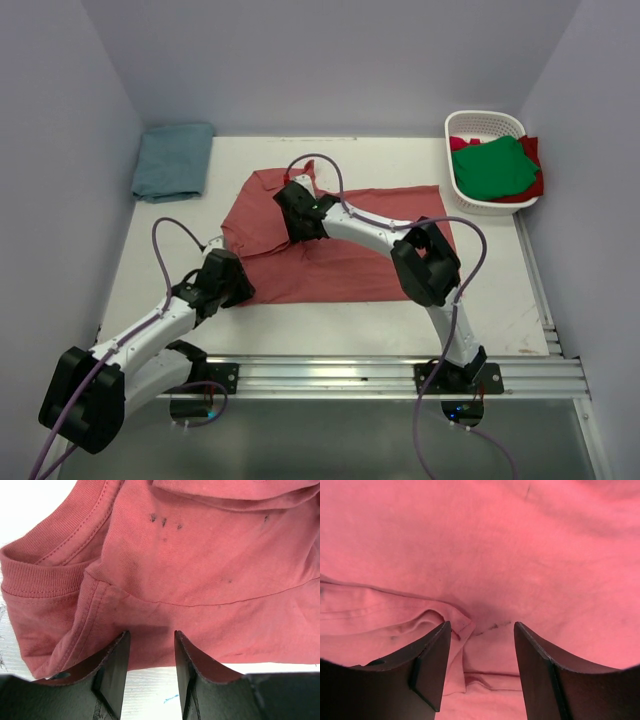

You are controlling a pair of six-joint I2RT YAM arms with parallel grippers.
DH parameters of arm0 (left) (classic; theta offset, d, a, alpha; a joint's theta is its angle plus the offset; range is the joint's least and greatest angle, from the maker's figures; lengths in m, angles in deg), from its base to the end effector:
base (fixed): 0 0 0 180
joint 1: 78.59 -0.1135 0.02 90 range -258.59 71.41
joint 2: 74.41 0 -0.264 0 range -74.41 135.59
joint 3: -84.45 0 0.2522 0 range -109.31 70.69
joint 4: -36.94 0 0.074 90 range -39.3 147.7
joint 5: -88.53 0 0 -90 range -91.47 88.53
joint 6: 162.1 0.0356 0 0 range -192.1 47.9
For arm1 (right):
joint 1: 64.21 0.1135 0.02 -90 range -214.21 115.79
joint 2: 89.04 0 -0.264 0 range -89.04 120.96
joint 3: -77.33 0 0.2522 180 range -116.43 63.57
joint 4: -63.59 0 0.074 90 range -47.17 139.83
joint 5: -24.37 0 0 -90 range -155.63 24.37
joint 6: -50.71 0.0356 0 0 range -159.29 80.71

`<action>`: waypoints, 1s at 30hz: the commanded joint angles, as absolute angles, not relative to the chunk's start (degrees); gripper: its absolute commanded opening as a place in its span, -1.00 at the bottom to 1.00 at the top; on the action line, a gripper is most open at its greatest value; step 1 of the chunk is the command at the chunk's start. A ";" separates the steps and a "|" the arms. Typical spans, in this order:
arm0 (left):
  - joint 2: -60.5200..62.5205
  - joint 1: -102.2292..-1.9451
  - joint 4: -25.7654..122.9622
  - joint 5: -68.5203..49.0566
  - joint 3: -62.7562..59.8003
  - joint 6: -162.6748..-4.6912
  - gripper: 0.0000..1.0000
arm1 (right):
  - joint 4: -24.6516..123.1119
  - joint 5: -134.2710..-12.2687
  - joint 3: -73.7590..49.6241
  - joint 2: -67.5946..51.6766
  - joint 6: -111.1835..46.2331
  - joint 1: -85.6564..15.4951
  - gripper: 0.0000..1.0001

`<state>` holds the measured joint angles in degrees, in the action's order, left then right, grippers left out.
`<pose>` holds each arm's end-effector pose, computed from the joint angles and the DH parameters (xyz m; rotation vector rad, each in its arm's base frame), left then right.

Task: Fold and stack the t-shirts
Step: Fold the flattened tshirt in 1/3 of the way

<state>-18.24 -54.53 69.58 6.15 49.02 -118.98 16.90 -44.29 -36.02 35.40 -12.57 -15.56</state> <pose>0.1609 -0.0667 0.1558 -0.5540 2.4638 -0.3479 0.3228 0.3472 0.1921 -0.3387 2.4564 0.0680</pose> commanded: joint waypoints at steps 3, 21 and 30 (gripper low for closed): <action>-17.45 -54.42 67.05 7.14 48.98 -117.72 -0.12 | 18.54 -40.40 -38.12 30.14 -15.64 -15.08 0.15; -15.78 -54.42 65.82 6.79 47.84 -118.25 -0.53 | 23.20 -82.31 -41.01 37.42 -13.10 -14.73 -1.00; -16.75 -54.42 66.08 6.88 48.19 -118.16 -0.55 | 22.50 -89.18 -50.06 47.26 -11.25 -14.55 -1.00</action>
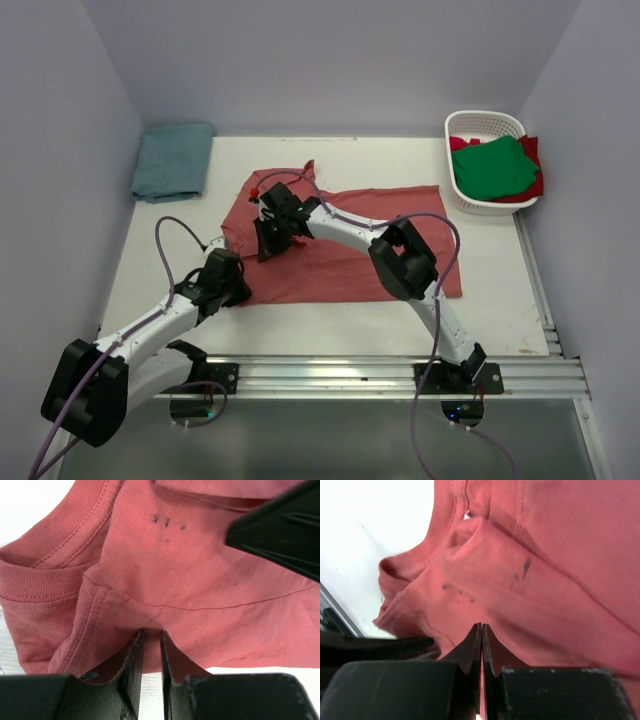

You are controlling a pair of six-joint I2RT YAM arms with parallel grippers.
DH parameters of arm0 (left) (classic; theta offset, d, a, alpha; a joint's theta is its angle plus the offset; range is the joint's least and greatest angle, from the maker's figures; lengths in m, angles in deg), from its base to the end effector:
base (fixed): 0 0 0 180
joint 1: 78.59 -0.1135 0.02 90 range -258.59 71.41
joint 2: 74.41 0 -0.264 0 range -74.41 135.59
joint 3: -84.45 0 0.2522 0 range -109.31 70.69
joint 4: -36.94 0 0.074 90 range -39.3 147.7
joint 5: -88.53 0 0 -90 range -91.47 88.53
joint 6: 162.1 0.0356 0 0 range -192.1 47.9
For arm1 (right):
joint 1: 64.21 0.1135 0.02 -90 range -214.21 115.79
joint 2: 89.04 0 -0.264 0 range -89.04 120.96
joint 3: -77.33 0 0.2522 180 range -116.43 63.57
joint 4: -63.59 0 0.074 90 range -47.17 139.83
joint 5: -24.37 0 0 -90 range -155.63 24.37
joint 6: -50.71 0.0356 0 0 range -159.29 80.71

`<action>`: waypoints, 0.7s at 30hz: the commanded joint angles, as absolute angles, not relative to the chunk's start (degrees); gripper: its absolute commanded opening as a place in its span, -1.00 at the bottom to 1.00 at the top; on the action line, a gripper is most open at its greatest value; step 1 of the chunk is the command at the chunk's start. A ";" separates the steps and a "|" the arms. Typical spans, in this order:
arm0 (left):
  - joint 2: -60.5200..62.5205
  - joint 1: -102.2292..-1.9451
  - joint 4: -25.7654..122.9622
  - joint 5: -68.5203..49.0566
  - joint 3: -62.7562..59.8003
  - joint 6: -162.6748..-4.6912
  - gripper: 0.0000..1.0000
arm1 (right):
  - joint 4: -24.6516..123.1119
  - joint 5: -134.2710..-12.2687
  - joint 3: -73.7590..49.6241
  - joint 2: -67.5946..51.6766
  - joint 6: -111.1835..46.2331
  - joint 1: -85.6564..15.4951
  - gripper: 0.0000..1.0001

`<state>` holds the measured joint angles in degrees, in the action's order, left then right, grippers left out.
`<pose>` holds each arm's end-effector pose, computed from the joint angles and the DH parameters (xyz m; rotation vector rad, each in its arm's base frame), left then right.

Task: Fold and stack the t-shirts
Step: Fold the flattened tshirt in 1/3 of the way

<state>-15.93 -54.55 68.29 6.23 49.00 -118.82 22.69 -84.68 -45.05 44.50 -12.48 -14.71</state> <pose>0.1643 -0.0680 0.1511 -0.5532 2.4791 -0.3330 0.3259 0.3995 0.1712 -0.6766 2.5889 0.9198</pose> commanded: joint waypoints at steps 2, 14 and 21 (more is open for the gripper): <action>-16.84 -54.42 66.17 6.88 48.19 -118.07 -0.56 | 21.27 -89.10 -51.82 49.11 -11.25 -14.55 -1.00; -18.59 -54.42 67.66 7.23 48.63 -117.81 -0.58 | 17.22 -79.35 -61.24 54.13 -12.39 -15.95 -1.00; -19.12 -54.42 68.37 7.67 48.89 -117.81 -0.59 | 13.71 -66.20 -64.22 54.49 -13.71 -17.18 -1.00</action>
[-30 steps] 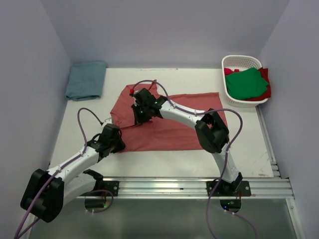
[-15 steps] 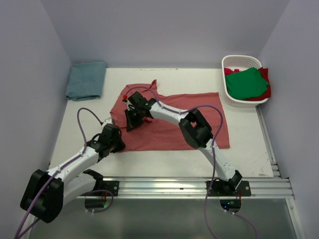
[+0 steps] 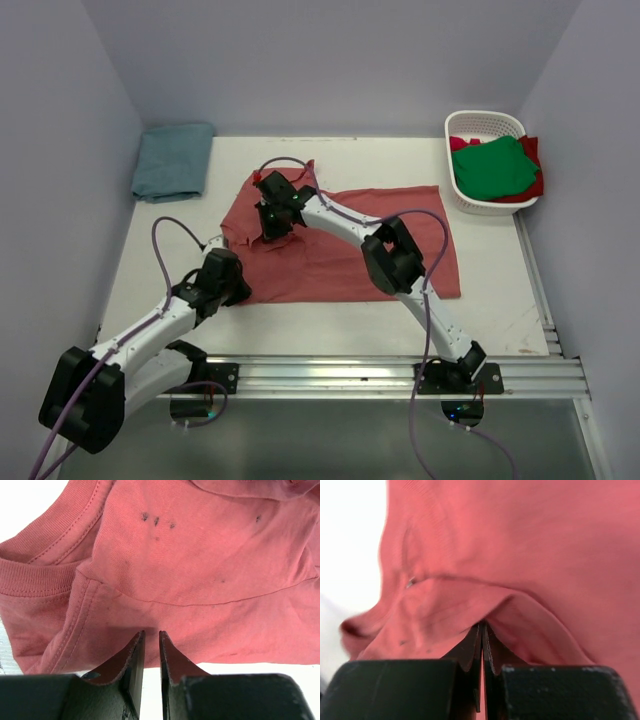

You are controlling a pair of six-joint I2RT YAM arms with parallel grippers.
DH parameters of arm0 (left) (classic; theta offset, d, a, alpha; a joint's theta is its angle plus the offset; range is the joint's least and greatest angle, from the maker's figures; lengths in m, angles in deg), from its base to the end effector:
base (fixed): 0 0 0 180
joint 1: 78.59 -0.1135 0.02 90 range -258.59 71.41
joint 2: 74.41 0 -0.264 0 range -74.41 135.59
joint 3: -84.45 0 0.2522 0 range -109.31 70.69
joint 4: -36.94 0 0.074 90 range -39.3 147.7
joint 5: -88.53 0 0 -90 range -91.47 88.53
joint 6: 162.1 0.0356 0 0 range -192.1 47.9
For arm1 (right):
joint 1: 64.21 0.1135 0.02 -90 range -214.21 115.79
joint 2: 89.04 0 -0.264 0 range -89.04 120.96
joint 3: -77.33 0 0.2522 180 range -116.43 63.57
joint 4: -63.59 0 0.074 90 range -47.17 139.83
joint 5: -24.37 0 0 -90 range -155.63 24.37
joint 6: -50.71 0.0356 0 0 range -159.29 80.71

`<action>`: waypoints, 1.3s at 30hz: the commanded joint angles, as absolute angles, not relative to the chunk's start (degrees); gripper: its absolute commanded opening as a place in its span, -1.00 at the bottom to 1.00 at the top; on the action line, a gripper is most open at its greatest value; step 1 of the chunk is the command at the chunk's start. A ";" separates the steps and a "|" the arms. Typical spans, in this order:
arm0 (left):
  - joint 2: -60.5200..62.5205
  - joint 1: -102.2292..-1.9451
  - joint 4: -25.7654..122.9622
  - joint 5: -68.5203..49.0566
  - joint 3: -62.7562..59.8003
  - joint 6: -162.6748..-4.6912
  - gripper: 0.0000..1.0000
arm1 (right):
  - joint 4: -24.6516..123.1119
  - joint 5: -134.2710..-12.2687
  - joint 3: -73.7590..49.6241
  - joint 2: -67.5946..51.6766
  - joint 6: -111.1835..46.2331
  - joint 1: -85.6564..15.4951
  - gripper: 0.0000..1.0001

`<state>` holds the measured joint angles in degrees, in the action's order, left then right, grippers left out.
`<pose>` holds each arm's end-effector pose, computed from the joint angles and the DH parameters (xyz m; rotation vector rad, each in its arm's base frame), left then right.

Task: Fold and stack the t-shirts
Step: Fold the flattened tshirt in 1/3 of the way

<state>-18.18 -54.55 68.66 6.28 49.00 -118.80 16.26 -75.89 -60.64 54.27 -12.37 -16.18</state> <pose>0.1623 -0.0671 0.1568 -0.5496 2.4494 -0.3545 0.3624 0.4124 0.1611 -0.5614 2.5765 0.7295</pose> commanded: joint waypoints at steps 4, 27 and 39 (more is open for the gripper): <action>-19.56 -54.42 68.81 7.67 48.98 -117.72 -0.60 | 14.22 -59.24 -64.32 53.70 -14.24 -17.62 -1.00; -10.01 -55.20 62.23 12.60 39.23 -111.92 -1.00 | 28.37 -65.45 -26.71 25.04 -13.81 -15.17 -1.00; -1.11 -60.92 57.47 11.98 35.62 -107.70 -1.00 | 34.18 -71.61 -14.57 24.07 -9.41 -12.44 -1.00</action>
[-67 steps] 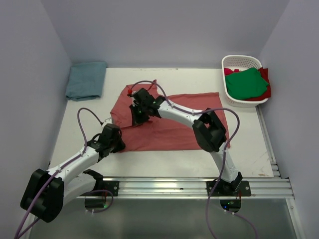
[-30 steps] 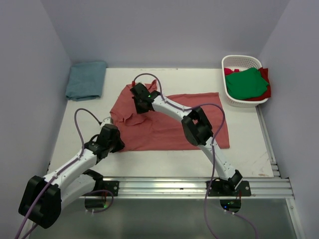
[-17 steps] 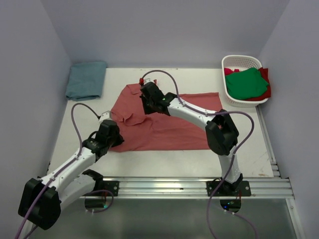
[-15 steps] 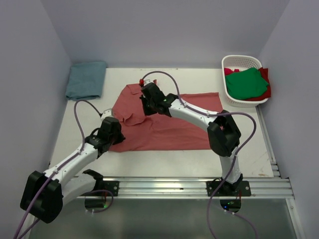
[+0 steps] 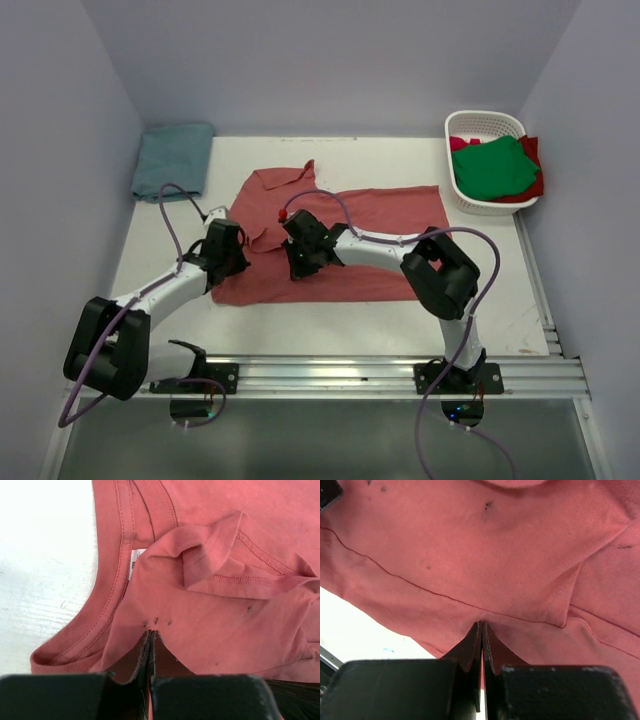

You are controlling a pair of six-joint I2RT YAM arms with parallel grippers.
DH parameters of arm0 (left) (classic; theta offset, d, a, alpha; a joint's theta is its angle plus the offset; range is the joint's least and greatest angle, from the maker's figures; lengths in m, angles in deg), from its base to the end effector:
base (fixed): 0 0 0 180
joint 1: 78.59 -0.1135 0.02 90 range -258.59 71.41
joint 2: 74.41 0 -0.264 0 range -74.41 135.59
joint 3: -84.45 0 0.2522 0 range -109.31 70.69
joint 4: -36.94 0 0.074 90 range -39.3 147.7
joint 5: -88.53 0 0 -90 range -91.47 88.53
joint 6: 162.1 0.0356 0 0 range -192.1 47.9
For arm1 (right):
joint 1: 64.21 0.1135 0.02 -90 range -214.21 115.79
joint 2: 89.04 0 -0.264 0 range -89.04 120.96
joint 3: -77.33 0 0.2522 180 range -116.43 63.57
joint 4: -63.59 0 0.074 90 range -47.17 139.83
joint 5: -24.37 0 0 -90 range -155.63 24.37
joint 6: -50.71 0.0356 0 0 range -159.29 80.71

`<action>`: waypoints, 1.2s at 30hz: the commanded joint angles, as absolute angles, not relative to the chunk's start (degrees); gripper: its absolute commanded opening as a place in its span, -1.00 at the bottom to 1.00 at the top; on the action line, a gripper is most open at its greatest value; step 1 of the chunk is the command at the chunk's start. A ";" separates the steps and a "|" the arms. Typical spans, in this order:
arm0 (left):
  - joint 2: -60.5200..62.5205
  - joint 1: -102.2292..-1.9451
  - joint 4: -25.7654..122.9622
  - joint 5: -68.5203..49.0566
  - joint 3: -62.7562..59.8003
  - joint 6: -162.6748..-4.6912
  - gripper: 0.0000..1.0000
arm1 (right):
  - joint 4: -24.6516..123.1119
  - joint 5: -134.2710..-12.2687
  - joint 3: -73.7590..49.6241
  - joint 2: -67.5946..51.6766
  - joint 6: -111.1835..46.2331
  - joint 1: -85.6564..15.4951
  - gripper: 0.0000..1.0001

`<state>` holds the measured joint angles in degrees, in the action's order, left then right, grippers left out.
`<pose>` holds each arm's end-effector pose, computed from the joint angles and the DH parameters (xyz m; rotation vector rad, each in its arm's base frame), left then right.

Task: Fold and stack the t-shirts
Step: Fold the flattened tshirt in 1/3 of the way

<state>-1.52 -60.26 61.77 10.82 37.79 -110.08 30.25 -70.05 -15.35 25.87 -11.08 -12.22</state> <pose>0.2273 -0.0673 0.1697 -0.5079 2.3885 -0.1754 0.2605 0.3378 0.1672 -0.5802 2.6008 0.6104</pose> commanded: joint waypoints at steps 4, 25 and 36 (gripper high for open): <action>-0.23 -61.62 56.15 11.01 35.54 -107.08 -1.00 | 33.83 -70.73 -14.13 24.43 -9.41 -12.44 -1.00; 11.63 -65.66 45.78 2.75 29.83 -106.65 -1.00 | 33.04 -70.64 -14.04 28.65 -10.02 -12.44 -1.00; 14.80 -71.20 40.16 -0.41 28.59 -107.87 -1.00 | 33.65 -70.64 -12.11 28.64 -10.46 -12.44 -1.00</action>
<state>14.63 -69.85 46.43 1.05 30.24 -107.89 33.62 -71.28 -13.93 27.29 -9.73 -12.46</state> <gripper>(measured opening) 0.005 0.007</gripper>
